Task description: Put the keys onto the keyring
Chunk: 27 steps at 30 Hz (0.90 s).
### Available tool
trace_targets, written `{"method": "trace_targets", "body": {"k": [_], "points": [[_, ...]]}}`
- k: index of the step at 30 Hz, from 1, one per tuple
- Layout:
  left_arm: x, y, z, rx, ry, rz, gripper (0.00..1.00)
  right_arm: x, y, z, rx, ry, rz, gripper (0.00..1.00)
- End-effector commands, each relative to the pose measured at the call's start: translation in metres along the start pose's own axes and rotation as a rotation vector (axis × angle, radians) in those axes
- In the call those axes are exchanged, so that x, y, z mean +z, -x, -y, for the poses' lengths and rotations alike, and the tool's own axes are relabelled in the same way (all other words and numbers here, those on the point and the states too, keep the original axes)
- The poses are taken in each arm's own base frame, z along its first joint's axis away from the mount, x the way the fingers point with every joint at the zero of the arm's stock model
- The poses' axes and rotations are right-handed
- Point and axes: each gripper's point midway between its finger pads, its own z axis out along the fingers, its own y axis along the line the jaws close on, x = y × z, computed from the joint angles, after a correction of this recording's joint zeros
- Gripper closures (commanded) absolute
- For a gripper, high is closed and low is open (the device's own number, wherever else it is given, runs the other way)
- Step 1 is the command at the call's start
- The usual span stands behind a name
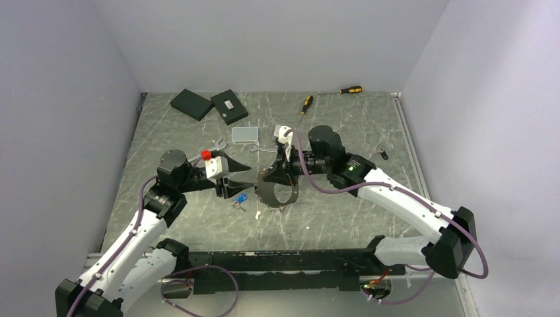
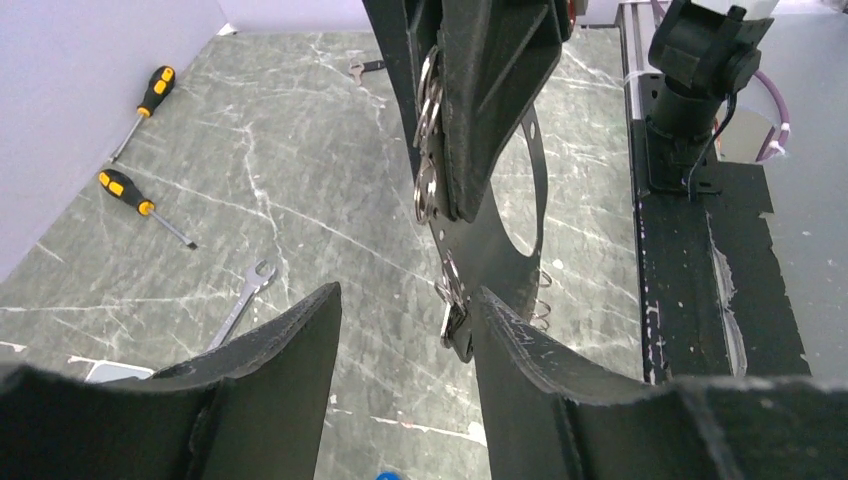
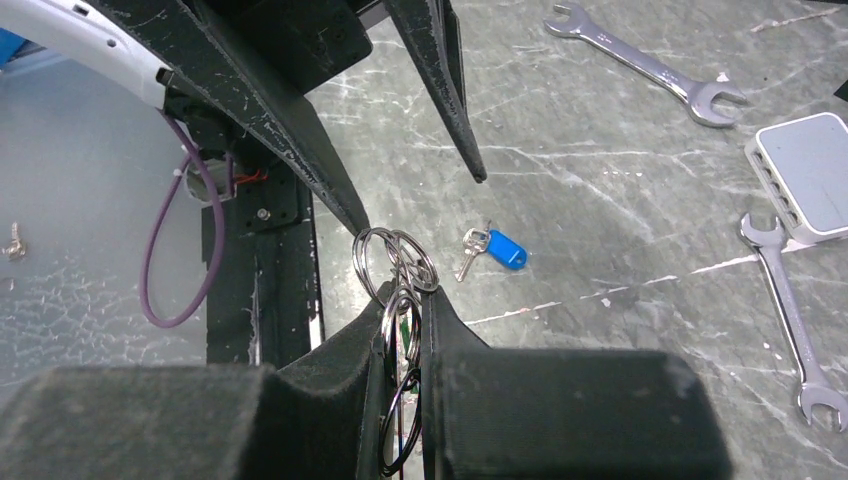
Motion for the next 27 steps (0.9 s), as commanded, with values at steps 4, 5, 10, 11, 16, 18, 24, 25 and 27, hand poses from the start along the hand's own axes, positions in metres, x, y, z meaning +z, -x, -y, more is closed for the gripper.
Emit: {"method": "trace_targets", "body": {"k": [4, 5, 10, 11, 16, 18, 24, 25, 27], "points": [[0.008, 0.013, 0.004, -0.005, -0.057, 0.057, 0.46, -0.013, 0.047, -0.012, -0.080, 0.023, 0.140, 1.00], [0.010, 0.011, 0.006, -0.015, -0.073, 0.054, 0.46, -0.013, 0.047, -0.013, -0.079, 0.023, 0.141, 1.00], [0.017, 0.001, 0.016, -0.045, -0.140, 0.007, 0.45, -0.013, 0.049, -0.012, -0.080, 0.018, 0.146, 1.00], [0.018, -0.001, 0.017, -0.046, -0.145, 0.001, 0.45, -0.013, 0.049, -0.012, -0.080, 0.019, 0.146, 1.00], [0.020, -0.001, 0.015, -0.034, -0.115, -0.009, 0.50, -0.012, 0.048, -0.013, -0.077, 0.030, 0.142, 1.00], [0.019, 0.000, 0.013, -0.021, -0.097, -0.005, 0.51, -0.012, 0.046, -0.013, -0.075, 0.031, 0.139, 1.00], [0.016, 0.006, 0.007, 0.010, -0.056, -0.001, 0.56, -0.010, 0.041, -0.013, -0.066, 0.034, 0.124, 1.00], [0.016, 0.007, 0.005, 0.017, -0.044, 0.000, 0.57, -0.009, 0.040, -0.012, -0.063, 0.035, 0.120, 1.00], [0.014, 0.008, 0.004, 0.032, -0.028, 0.001, 0.58, -0.009, 0.040, -0.013, -0.062, 0.037, 0.119, 1.00]]}}
